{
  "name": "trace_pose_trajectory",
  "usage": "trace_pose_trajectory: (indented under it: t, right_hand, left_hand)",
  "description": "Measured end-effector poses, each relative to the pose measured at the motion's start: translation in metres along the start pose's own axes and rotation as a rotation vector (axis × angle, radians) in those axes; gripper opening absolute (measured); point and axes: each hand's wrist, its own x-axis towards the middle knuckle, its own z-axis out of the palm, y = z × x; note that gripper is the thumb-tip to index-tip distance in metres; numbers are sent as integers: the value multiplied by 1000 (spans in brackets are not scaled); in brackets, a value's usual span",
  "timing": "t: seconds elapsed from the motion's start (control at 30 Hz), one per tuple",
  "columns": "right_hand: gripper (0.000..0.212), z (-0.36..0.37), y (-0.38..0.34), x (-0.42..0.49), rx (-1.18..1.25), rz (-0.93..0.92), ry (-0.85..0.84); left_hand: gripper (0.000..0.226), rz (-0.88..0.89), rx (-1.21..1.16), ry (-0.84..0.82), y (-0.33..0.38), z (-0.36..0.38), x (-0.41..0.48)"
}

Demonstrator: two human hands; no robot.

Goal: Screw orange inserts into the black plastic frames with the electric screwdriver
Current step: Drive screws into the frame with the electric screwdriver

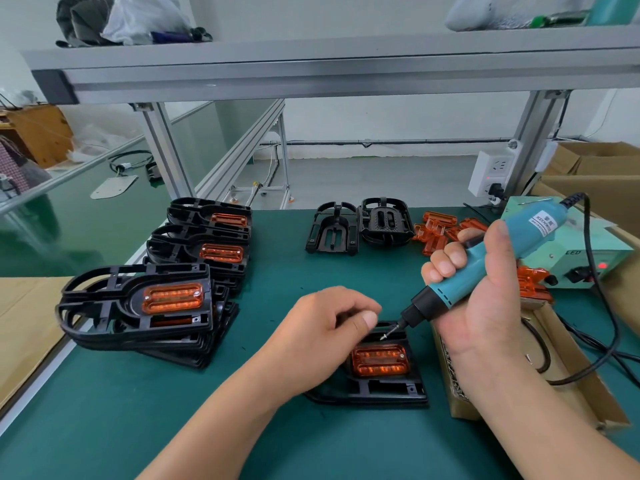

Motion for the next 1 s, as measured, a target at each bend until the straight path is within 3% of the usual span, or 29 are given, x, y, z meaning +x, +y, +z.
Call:
trace_pose_trajectory:
  t: [0.1,0.2,0.37,0.8,1.0]
  right_hand:
    - [34,0,1,-2,-25,4,-14]
    - [35,3,4,-5,-72,4,-30]
    - [33,10,10,-8,-139,13,-16]
    - [21,18,14,-17,-245,22,-191]
    - [51,21,15,-22,-281,48,-319]
  left_hand:
    - [19,-24,169,84,-8,-13,4]
    - [22,-92,318,35,-12,-22,6]
    - [21,-159,386,-98,-12,-21,5]
    - [21,-162,363,-127,-10,-16,5]
    - [20,-154,358,-117,-12,-14,4]
